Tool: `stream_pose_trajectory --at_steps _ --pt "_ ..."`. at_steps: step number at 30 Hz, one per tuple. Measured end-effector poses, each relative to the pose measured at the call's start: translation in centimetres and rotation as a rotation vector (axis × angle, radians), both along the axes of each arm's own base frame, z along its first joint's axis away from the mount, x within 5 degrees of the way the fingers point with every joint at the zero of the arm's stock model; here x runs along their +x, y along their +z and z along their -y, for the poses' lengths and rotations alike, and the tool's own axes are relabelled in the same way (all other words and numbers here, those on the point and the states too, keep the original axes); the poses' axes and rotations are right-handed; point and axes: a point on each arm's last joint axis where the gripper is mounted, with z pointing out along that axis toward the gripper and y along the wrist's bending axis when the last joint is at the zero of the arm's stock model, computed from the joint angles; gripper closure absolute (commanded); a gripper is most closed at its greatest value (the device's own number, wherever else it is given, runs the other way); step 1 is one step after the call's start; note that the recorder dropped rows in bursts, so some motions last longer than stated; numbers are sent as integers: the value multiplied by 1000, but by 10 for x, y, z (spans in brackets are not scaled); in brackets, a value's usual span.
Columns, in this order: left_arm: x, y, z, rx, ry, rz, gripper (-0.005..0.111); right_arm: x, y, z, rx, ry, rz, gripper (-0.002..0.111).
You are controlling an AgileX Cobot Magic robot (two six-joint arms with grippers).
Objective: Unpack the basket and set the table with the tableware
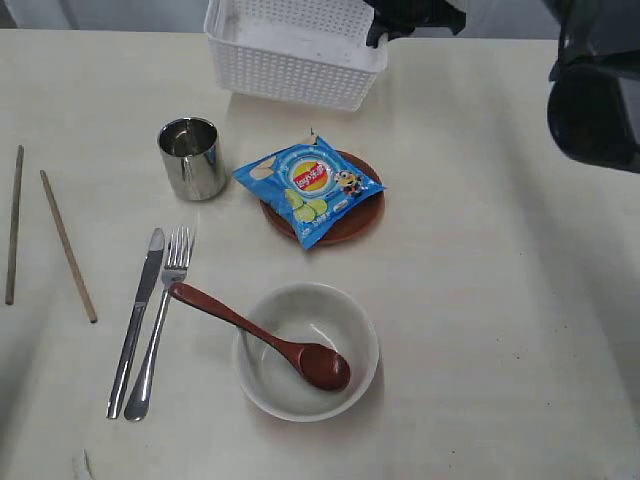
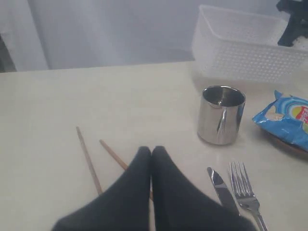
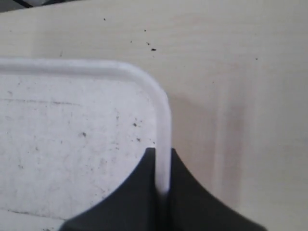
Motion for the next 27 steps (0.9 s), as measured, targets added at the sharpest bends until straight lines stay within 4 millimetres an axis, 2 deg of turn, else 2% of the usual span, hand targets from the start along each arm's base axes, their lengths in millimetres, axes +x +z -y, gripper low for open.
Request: stream_pose_trajectory --at_steps 2,4,8,10,14,17,18,19,20,21,22,23,26,27 --pt "0 0 0 0 0 0 107 1 -8 -1 -13 5 -20 108" --pt "0 0 0 0 0 0 107 1 -14 0 -26 11 -31 101" --pt "0 0 0 0 0 0 107 2 -12 1 -35 34 -19 68" --pt "0 0 0 0 0 0 107 2 -10 0 -36 43 -12 60" --pt "0 0 0 0 0 0 107 0 -9 1 -40 53 -21 61" --pt "0 0 0 0 0 0 107 -2 0 1 -42 62 -18 61" --pt "0 0 0 0 0 0 107 -3 4 1 -43 70 -13 66" --pt "0 0 0 0 0 0 107 -5 20 2 -50 90 22 70" --pt "0 0 0 0 0 0 107 -6 27 3 -53 101 41 84" --pt "0 0 0 0 0 0 107 -10 50 4 -58 129 92 91" --pt "0 0 0 0 0 0 107 -13 61 4 -53 138 113 109" --pt "0 0 0 0 0 0 107 -19 82 4 -34 152 143 108" --pt "0 0 0 0 0 0 107 -30 110 6 -26 171 182 109" --pt "0 0 0 0 0 0 107 -35 125 8 -24 176 210 109"
